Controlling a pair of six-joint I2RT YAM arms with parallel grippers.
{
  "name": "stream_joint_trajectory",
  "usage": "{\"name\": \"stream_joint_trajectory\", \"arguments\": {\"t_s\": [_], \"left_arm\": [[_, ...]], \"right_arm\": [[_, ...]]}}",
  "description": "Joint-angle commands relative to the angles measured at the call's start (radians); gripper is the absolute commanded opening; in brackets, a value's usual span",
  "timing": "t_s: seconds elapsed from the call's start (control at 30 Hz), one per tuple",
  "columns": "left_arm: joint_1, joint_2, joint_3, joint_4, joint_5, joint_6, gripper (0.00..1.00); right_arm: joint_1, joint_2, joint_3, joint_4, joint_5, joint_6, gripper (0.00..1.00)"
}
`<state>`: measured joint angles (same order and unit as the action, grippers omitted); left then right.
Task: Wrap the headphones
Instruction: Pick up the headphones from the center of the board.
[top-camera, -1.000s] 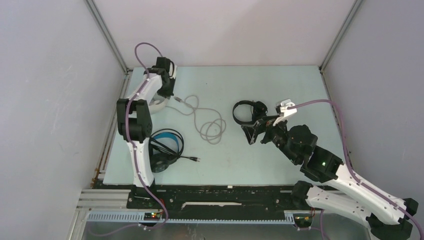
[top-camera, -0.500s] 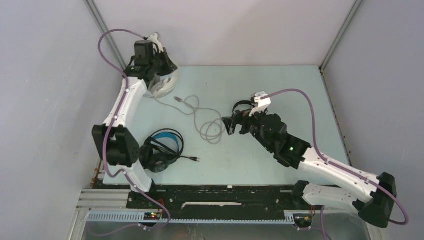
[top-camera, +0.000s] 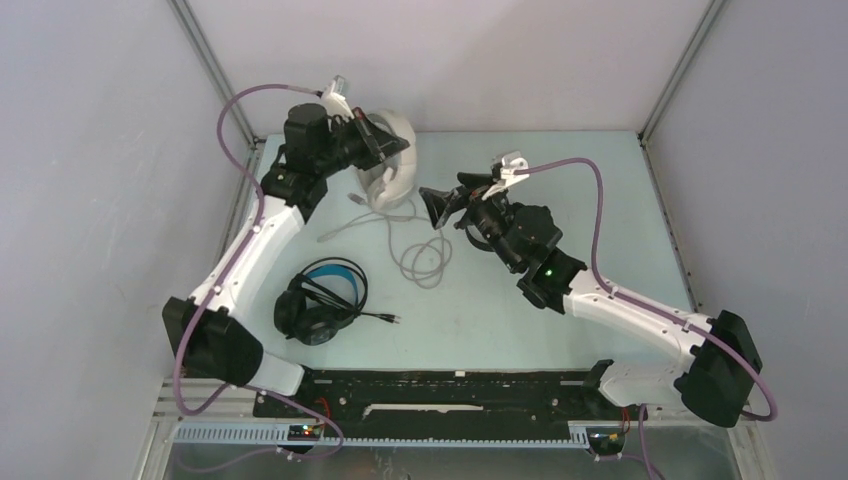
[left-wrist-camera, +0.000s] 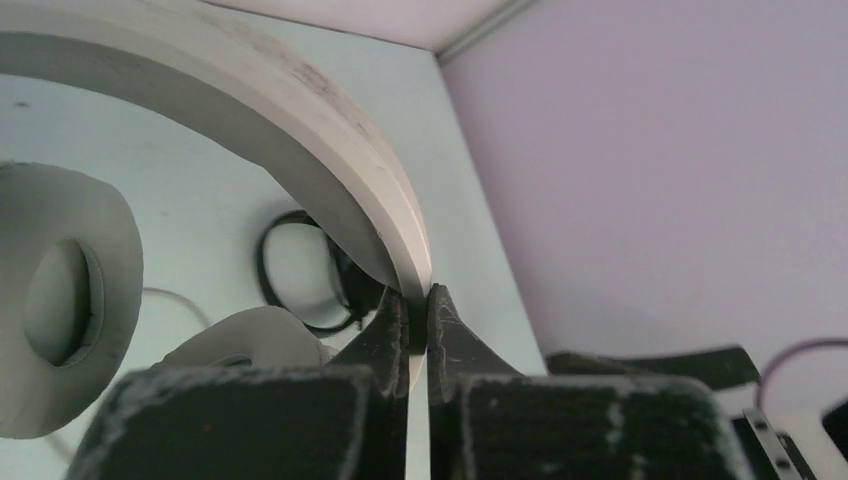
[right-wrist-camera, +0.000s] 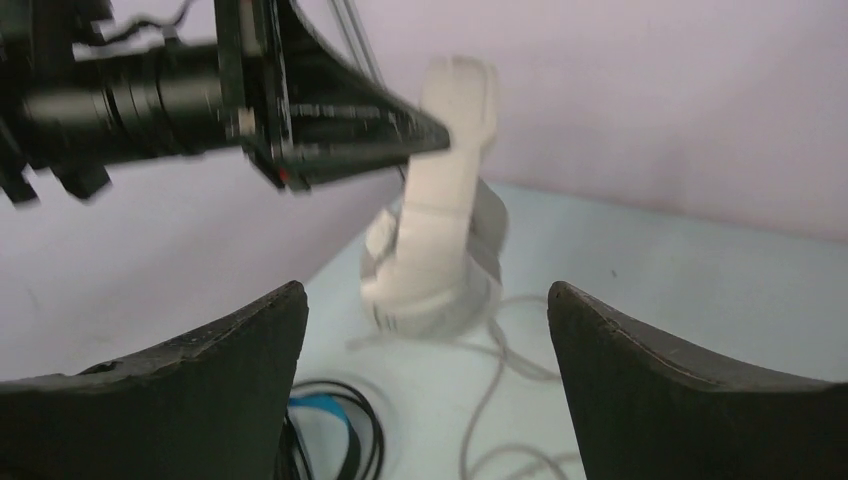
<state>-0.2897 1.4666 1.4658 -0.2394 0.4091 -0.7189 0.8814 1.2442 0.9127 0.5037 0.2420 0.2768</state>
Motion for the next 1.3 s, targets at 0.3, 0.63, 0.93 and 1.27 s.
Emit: {"name": "stream_joint_trajectory", "arguments": {"t_s": [0.3, 0.63, 0.93, 1.27], "left_arm": [[-0.130, -0.236, -0.123, 0.217, 0.001, -0.079, 0.00], [-0.191, -0.309, -0.212, 0.254, -0.022, -0.076, 0.00], [-0.195, -0.343, -0.211, 0.164, -0.072, 0.009, 0.29], [-0.195, -0.449, -0.140, -0.174, -0.237, 0.397, 0.88]], "right_arm": [[-0.001, 0.086, 0.155, 0.056, -0.061, 0.051, 0.85], [0.022, 0.155, 0.188, 0.046, -0.031, 0.029, 0.73], [0.045, 0.175, 0.201, 0.025, 0.029, -0.010, 0.10], [-0.021, 0.029, 0.177, -0.169, -0.109, 0.001, 0.00]]}}
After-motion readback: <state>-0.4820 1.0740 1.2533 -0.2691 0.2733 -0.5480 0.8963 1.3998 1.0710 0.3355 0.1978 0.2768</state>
